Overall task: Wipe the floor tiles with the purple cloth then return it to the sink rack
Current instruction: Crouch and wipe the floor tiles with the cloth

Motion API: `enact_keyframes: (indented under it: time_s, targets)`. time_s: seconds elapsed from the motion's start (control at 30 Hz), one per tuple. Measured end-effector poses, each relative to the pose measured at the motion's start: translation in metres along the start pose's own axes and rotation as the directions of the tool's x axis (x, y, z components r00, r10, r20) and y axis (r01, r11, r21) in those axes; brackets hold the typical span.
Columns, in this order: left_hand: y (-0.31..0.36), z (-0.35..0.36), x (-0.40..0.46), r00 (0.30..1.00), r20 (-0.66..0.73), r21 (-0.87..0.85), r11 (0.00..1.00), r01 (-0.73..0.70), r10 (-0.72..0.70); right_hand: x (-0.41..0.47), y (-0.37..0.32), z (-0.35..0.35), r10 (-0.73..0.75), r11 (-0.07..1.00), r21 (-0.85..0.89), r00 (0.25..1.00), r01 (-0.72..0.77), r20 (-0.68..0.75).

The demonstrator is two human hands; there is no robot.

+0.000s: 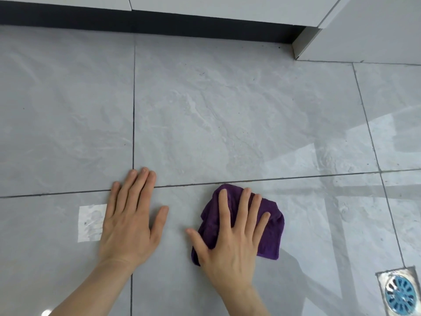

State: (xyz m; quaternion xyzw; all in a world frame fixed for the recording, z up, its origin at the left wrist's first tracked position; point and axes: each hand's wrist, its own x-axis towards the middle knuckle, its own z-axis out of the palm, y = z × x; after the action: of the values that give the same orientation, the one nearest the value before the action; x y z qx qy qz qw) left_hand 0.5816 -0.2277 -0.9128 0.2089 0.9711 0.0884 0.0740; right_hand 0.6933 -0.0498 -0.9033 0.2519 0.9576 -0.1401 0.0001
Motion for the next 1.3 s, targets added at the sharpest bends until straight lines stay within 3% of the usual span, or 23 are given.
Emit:
enact_keyframes:
  time_s: [0.2, 0.3, 0.4, 0.47, 0.53, 0.6, 0.7, 0.9, 1.3]
  targets:
    - [-0.002, 0.000, 0.020, 0.999, 0.001, -0.034, 0.998, 0.048, -0.048, 0.039, 0.015, 0.018, -0.056, 0.995, 0.078, 0.994, 0.063, -0.092]
    - [-0.001, -0.001, 0.013, 0.999, 0.023, -0.023, 0.999, 0.034, -0.033, 0.069, 0.030, 0.008, 0.066, 0.975, 0.222, 0.987, -0.031, -0.149]
    - [0.005, -0.005, -0.005, 0.998, 0.061, -0.009, 1.000, 0.024, -0.024, 0.111, 0.039, -0.010, 0.274, 0.811, 0.566, 0.951, -0.147, -0.146]
    - [0.009, -0.007, -0.014, 0.997, 0.078, -0.007, 1.000, 0.023, -0.022, 0.144, 0.038, -0.019, 0.327, 0.758, 0.626, 0.937, -0.181, -0.125]
    - [0.008, -0.008, -0.018, 0.997, 0.075, 0.002, 1.000, 0.025, -0.025, 0.176, 0.026, -0.019, 0.220, 0.834, 0.538, 0.968, -0.124, -0.119]
    - [0.009, -0.007, -0.014, 0.997, 0.078, 0.013, 1.000, 0.014, -0.015, 0.200, 0.011, -0.016, 0.064, 0.966, 0.254, 0.996, -0.048, -0.058]
    - [0.010, -0.004, -0.008, 0.998, 0.069, 0.016, 1.000, 0.000, -0.001, 0.209, 0.002, -0.008, -0.033, 0.996, -0.086, 0.999, 0.030, -0.029]
    - [0.004, -0.001, 0.000, 0.999, 0.045, 0.018, 1.000, 0.001, -0.002, 0.162, -0.001, 0.002, -0.194, 0.971, -0.148, 0.981, 0.188, -0.028]
    - [0.001, 0.003, 0.003, 1.000, 0.008, 0.017, 1.000, -0.001, 0.001, 0.005, -0.004, 0.010, -0.231, 0.960, -0.132, 0.965, 0.247, 0.122]
